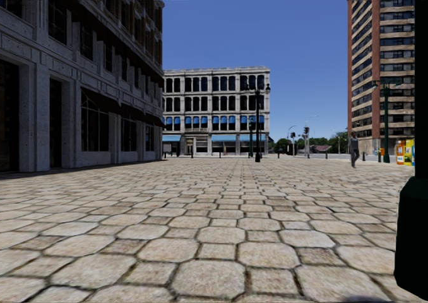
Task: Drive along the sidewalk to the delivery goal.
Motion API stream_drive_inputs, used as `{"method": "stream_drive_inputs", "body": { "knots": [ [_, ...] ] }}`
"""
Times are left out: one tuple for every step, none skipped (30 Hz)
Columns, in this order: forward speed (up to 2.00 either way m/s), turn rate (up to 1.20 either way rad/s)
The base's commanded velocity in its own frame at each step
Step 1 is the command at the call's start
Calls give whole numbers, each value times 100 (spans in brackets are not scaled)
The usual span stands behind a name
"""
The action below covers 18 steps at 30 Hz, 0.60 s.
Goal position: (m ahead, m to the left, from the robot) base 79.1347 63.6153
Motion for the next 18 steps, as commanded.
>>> {"method": "stream_drive_inputs", "body": {
  "knots": [
    [179, 0],
    [179, 0],
    [179, 0],
    [179, 0],
    [179, 0],
    [179, 0],
    [179, 0],
    [179, 0],
    [179, 0],
    [179, 0],
    [179, 0],
    [179, 0],
    [179, 0],
    [179, 0],
    [179, 0],
    [179, 0],
    [179, 0],
    [179, 0]
  ]
}}
